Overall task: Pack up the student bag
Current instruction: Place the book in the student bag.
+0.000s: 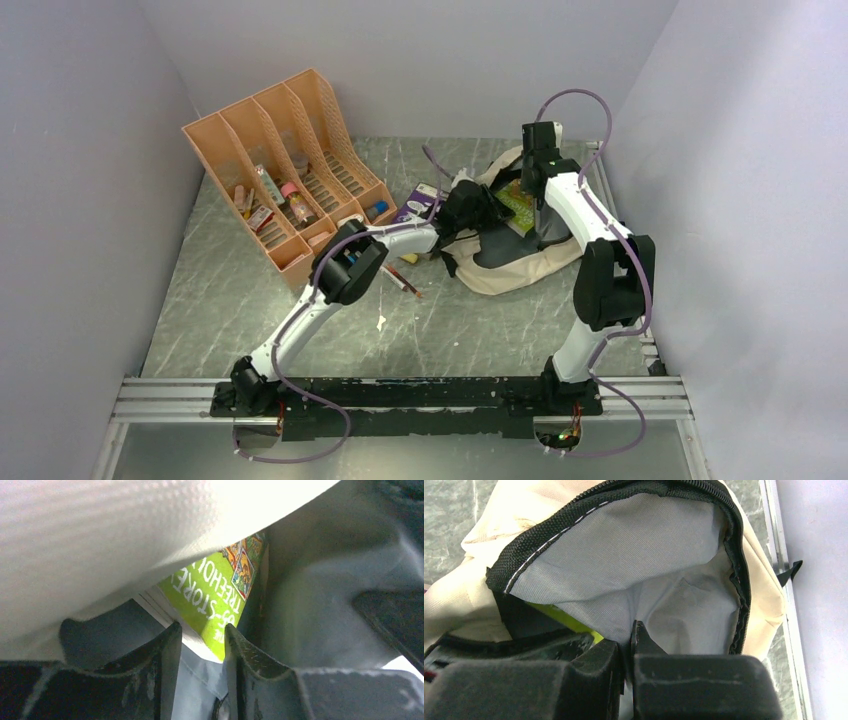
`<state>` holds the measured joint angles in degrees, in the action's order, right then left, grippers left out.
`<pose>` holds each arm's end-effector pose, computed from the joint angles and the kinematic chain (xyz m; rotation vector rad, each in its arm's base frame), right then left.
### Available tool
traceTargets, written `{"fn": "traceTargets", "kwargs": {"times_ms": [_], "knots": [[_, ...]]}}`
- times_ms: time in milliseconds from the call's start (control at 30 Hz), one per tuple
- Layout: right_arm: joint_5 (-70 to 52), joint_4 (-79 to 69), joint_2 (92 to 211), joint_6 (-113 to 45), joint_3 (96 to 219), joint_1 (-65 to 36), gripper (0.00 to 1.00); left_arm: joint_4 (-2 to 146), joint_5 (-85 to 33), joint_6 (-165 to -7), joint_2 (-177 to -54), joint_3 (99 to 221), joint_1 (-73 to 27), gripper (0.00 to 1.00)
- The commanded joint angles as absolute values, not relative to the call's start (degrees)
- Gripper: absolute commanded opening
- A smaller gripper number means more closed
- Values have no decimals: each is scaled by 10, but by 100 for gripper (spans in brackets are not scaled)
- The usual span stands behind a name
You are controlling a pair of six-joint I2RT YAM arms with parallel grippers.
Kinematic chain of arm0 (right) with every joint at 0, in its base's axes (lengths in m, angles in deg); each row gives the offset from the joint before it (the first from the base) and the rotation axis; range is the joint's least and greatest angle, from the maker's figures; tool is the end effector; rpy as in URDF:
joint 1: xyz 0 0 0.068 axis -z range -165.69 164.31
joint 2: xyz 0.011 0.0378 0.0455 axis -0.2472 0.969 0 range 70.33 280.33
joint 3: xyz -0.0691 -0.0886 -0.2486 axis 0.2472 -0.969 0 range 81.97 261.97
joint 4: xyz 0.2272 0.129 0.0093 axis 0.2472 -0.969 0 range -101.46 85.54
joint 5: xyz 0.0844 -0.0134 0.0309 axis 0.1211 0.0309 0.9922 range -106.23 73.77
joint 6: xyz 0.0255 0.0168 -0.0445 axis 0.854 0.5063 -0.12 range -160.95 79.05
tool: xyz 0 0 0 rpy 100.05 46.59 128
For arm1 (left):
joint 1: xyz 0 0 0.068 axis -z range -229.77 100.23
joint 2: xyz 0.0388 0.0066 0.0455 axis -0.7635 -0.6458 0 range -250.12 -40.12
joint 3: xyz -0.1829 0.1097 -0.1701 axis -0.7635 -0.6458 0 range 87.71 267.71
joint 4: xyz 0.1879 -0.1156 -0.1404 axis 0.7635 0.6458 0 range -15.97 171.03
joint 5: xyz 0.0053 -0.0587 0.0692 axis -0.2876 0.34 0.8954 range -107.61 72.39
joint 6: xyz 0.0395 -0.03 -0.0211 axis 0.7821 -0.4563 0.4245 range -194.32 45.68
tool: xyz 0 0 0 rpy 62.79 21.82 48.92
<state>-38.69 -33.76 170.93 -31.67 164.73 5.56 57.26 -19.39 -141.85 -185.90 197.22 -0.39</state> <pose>0.3903 0.0465 0.2766 0.1922 2.3280 -0.3134 0.3733 -0.4370 0.1289 -0.3197 2.1537 -1.3292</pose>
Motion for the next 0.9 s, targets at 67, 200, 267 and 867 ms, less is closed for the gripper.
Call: {"fn": "traceTargets", "kwargs": {"times_ms": [67, 200, 267, 867], "knots": [[-383, -314, 1684, -304, 1639, 51, 0, 588, -199, -1416, -1938, 2111, 9, 40], [-401, -309, 1684, -321, 1636, 51, 0, 566, -236, -1404, -1924, 2091, 10, 45], [-416, -302, 1684, -334, 1631, 51, 0, 538, -252, -1394, -1884, 2036, 10, 51], [-604, -178, 1631, -491, 1534, 87, 6, 597, -271, -1241, -1423, 1605, -89, 69]]}}
